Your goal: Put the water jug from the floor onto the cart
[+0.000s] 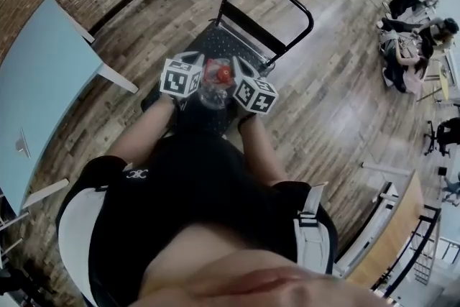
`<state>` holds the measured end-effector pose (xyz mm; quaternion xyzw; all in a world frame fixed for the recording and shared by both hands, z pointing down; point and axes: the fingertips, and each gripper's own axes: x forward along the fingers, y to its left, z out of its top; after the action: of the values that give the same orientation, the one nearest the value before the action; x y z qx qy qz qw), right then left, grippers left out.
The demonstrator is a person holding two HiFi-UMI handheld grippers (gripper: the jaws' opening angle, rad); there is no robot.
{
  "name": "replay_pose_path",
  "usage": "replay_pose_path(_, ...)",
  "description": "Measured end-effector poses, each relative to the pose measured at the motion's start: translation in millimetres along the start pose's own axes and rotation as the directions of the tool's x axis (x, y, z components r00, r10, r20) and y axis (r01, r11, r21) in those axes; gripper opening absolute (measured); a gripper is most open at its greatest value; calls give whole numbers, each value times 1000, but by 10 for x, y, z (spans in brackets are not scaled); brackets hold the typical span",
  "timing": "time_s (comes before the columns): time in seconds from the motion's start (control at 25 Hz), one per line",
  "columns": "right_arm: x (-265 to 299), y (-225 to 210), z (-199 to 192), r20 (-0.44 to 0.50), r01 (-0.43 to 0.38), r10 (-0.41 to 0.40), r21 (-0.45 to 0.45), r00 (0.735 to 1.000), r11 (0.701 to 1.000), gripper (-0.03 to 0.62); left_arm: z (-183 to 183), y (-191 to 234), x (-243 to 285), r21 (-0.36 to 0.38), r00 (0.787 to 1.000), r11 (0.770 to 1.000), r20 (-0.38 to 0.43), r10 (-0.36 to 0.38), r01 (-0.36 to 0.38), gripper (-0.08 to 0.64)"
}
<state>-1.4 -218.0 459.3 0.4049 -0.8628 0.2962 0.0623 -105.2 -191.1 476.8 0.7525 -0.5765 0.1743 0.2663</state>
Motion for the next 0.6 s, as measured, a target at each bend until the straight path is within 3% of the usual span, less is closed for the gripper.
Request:
replay_pose_path(0.2, -25, -54, 25, 10, 32, -32, -3, 999, 999, 12, -62, -107, 42, 10, 998, 998, -36, -56, 56, 0)
replay_pose_path(0.6, -105, -17, 29, 25, 45, -44, -52, 999, 998, 12, -42, -201, 88, 30, 996, 996, -43, -83, 85, 0)
